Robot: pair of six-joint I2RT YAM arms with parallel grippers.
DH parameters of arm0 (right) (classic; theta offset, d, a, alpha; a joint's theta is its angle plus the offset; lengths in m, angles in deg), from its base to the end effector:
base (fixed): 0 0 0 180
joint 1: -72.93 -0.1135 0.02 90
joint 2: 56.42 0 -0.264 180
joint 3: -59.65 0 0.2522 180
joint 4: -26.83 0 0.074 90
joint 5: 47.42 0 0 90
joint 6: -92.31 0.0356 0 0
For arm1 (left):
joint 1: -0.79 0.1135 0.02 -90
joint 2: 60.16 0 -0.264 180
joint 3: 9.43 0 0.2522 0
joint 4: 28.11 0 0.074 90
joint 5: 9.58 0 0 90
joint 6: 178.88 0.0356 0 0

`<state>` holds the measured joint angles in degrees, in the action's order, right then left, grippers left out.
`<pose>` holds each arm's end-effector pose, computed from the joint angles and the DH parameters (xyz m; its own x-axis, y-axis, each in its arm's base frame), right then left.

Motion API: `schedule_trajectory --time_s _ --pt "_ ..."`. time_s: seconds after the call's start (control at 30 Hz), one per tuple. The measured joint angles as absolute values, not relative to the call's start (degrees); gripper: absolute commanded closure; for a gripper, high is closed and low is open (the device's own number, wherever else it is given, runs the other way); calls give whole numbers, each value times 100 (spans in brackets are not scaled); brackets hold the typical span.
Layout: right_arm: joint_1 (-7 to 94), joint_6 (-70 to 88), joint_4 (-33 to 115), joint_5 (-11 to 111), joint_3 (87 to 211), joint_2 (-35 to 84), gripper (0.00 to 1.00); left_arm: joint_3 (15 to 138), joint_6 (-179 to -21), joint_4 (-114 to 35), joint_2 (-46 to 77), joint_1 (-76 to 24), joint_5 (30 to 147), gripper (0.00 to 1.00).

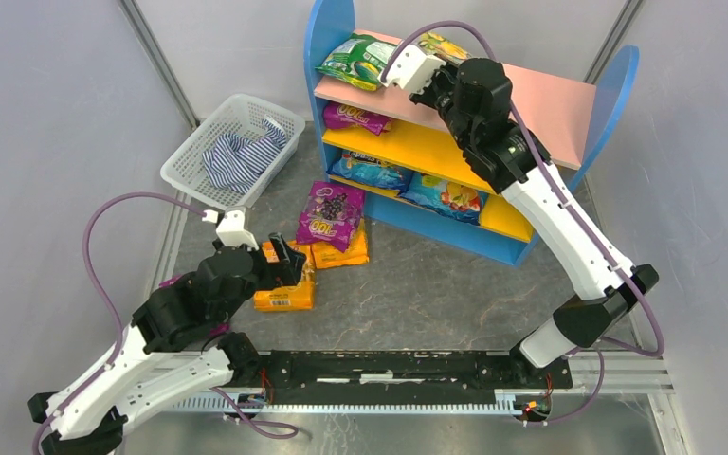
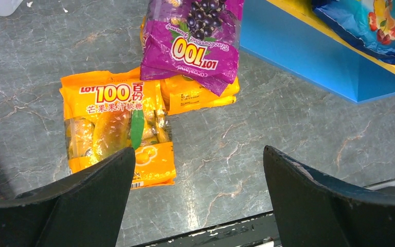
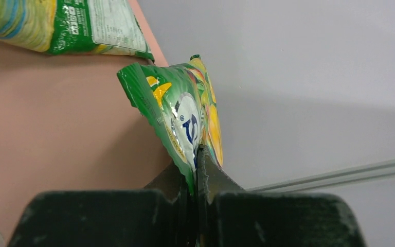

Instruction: Place and organize the candy bags onto the shelf

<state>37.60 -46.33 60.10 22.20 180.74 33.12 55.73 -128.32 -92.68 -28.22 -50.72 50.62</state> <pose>0.2847 0.1866 0.5062 0.1775 -0.7366 -0.6526 -0.1889 0.6253 -0.7571 0.0739 -0.0645 0.3368 -0.5137 -0.2396 -0.8238 0.1149 0.9323 -0.3428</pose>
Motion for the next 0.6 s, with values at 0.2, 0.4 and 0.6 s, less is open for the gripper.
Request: schedule_trajectory --time_s 0.2,0.4,0.6 --pt "3795 -4723 6014 2461 17908 3310 96 5549 -12832 -9229 -2854 -5072 5069 0" --pt "3848 -4740 6073 2754 17897 3367 96 5523 -12832 -9227 -3021 -5072 5073 0" --pt "3856 -4725 6106 3031 17897 3365 96 5514 -12832 -9227 -3123 -5072 5069 0"
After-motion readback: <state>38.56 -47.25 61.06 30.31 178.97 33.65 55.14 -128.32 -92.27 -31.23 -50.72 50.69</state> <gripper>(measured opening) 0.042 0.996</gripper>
